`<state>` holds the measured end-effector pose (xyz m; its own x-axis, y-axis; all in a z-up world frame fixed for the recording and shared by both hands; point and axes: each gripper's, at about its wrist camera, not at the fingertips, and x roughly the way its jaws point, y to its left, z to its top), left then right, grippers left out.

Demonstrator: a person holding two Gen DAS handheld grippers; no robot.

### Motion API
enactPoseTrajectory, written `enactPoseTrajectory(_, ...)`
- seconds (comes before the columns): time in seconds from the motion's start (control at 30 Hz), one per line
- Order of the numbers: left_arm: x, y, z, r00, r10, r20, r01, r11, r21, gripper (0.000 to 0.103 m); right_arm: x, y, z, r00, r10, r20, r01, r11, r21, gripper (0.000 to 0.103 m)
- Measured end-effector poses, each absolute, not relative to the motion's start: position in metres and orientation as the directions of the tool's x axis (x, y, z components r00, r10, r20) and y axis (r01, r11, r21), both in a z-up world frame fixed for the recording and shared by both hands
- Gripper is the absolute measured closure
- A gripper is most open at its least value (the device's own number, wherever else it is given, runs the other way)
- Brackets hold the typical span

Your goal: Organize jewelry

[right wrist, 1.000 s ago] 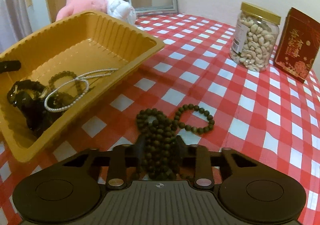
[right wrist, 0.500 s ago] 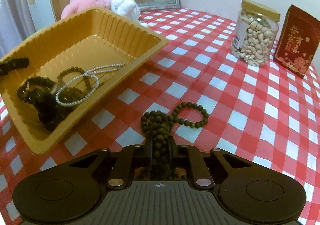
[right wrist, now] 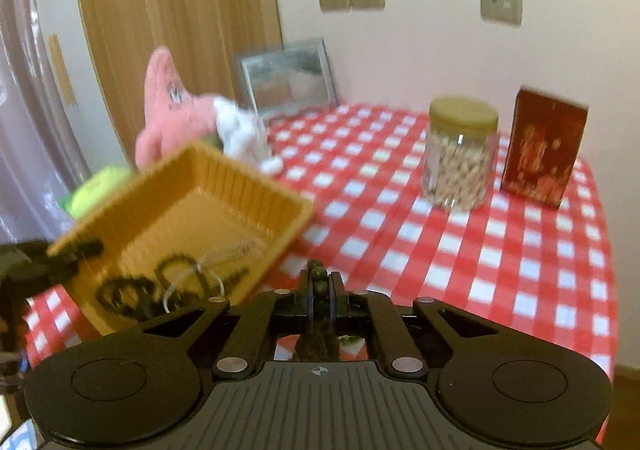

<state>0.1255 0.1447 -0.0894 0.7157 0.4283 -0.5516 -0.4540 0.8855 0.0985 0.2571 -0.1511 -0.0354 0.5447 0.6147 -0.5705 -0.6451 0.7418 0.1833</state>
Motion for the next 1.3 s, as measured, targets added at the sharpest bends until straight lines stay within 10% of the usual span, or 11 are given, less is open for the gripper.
enactPoseTrajectory(1.3, 0.123, 0.143, -0.086, 0.742, 0.407, -0.533, -0.436, 0.897, 0.077, 0.094, 0.232, -0.109, 0.186, 0.561, 0.806, -0.188, -0.813, 0.579, 0.06, 0.096)
